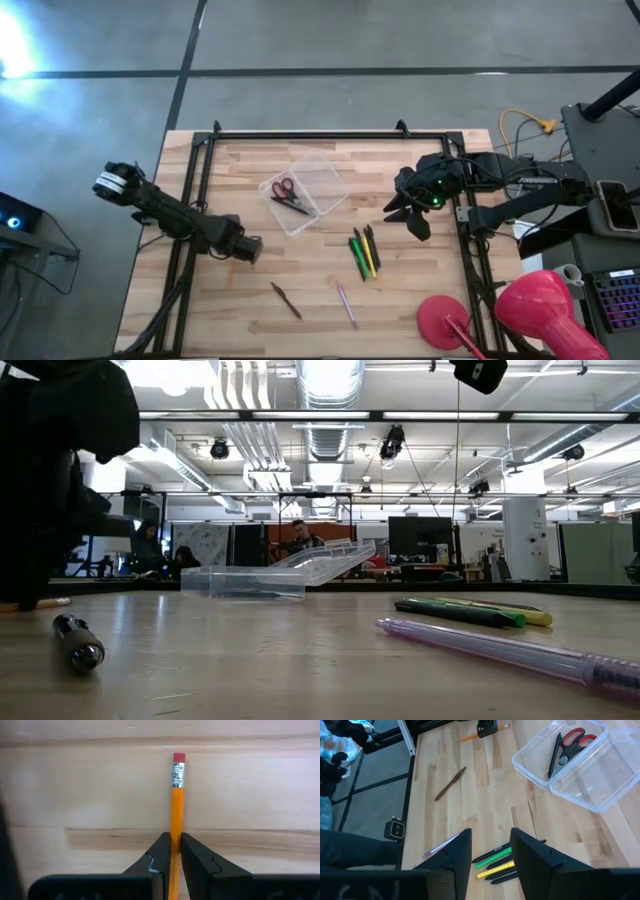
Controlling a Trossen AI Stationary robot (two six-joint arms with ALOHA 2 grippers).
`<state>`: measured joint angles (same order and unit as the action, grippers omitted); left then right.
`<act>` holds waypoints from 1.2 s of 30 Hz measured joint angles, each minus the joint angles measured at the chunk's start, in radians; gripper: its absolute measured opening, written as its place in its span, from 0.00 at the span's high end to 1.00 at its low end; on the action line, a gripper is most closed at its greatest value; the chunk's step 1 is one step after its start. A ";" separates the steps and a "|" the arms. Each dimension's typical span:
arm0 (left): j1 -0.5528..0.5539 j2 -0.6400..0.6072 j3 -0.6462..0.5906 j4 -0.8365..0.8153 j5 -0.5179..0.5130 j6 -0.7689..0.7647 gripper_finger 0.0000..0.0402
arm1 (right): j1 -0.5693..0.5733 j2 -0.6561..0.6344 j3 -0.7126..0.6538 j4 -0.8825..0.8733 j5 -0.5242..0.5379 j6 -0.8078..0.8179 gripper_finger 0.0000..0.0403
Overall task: Pick & place school supplies into a supply box
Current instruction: Put the yellow pencil into the transparent supply box
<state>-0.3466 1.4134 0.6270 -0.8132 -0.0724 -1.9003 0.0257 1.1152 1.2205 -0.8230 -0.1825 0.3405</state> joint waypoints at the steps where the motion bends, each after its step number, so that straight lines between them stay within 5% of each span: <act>1: 0.000 0.001 0.001 0.011 -0.007 0.000 0.94 | 0.000 0.000 0.000 0.000 0.000 0.000 0.68; 26: 0.002 0.009 0.103 0.195 -0.216 0.023 1.00 | 0.000 0.000 0.000 0.000 0.000 0.000 0.68; 36: 0.045 0.007 0.229 0.196 -0.432 0.034 0.99 | 0.000 0.000 0.000 0.000 0.000 0.000 0.70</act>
<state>-0.3016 1.4204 0.8562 -0.6175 -0.5045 -1.8658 0.0256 1.1152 1.2205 -0.8232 -0.1824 0.3405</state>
